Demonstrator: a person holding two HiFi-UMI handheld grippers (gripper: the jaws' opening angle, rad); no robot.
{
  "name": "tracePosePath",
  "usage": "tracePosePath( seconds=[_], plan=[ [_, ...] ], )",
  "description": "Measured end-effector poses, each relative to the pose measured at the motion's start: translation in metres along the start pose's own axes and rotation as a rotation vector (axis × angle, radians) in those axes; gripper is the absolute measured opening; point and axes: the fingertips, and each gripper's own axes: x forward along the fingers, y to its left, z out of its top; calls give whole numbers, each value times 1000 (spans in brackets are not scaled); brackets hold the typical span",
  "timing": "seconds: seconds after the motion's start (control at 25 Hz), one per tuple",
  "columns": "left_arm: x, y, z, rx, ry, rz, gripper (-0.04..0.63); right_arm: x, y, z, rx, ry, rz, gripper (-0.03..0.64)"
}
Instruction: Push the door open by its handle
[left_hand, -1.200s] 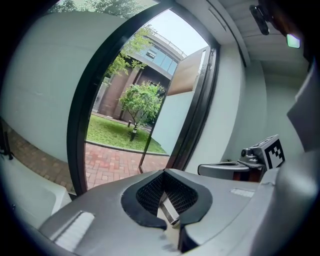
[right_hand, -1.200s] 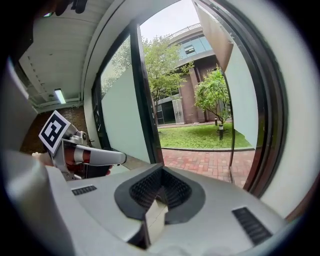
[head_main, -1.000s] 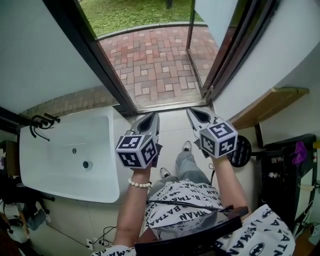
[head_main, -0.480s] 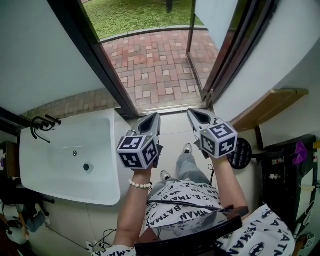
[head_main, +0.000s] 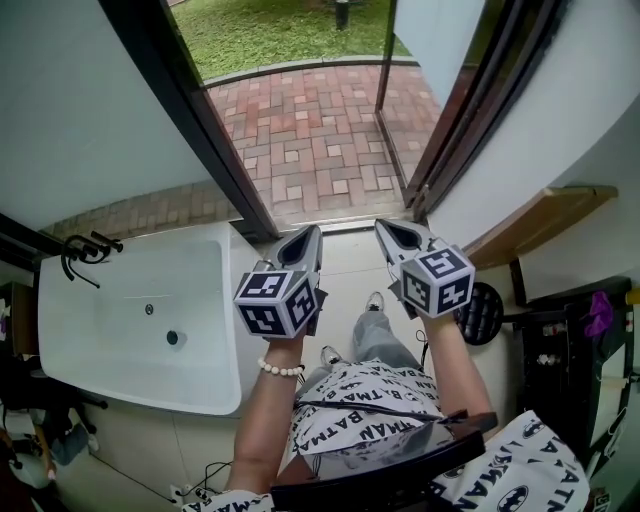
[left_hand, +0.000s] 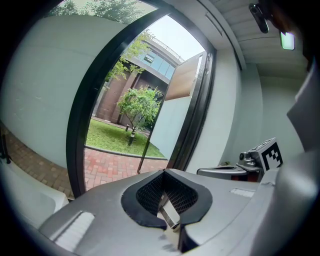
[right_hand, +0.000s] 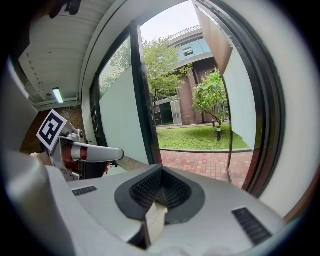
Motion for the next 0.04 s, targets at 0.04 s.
tracePosePath(
  seconds=[0.04],
  plan=[
    [0, 1, 1, 0, 0, 0, -9, 1, 0, 0, 0, 0, 0, 3]
  ],
)
